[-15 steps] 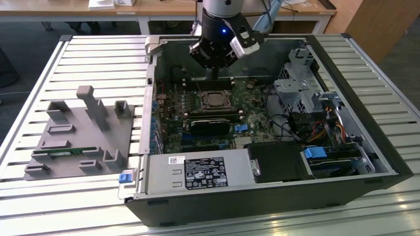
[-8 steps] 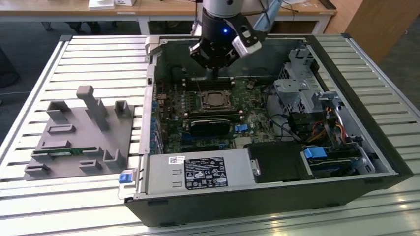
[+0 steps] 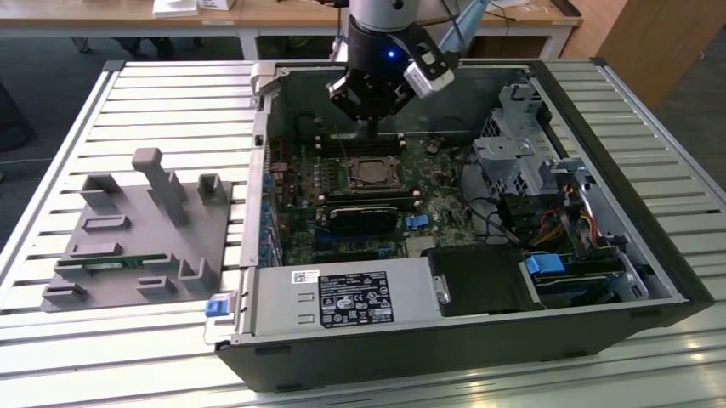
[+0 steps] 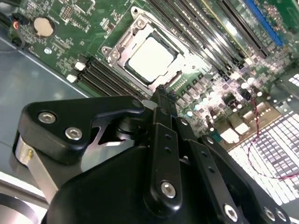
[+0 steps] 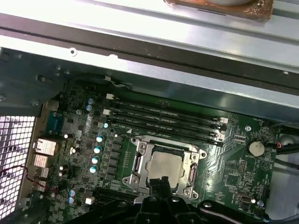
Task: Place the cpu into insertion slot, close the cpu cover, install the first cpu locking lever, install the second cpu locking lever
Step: 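Install the first cpu locking lever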
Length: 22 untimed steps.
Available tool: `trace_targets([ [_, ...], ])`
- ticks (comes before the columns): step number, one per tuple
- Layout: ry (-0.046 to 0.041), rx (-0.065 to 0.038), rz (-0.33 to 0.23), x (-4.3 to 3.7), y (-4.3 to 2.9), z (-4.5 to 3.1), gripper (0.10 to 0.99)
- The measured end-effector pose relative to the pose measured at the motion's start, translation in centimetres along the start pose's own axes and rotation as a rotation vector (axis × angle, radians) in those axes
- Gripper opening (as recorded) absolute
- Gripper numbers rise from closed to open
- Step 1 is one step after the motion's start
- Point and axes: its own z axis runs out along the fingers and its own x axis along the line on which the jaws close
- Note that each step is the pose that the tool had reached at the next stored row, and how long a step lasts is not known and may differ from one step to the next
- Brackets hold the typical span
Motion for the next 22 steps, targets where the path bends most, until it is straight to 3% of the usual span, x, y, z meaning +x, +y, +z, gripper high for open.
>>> trace_targets([
  [3, -0.0163, 0.002, -0.001, 0.48, 0.08, 0.18, 0.106],
  [5, -0.0221, 0.000, -0.001, 0.83, 0.14, 0.33, 0.106],
  [10, -0.0229, -0.001, 0.004, 0.92, 0.32, 0.70, 0.106],
  [14, -0.0251, 0.000, 0.053, 1.03, 0.38, 0.97, 0.106],
  [22, -0.0255, 0.000, 0.062, 2.11, 0.57, 1.10, 0.106],
])
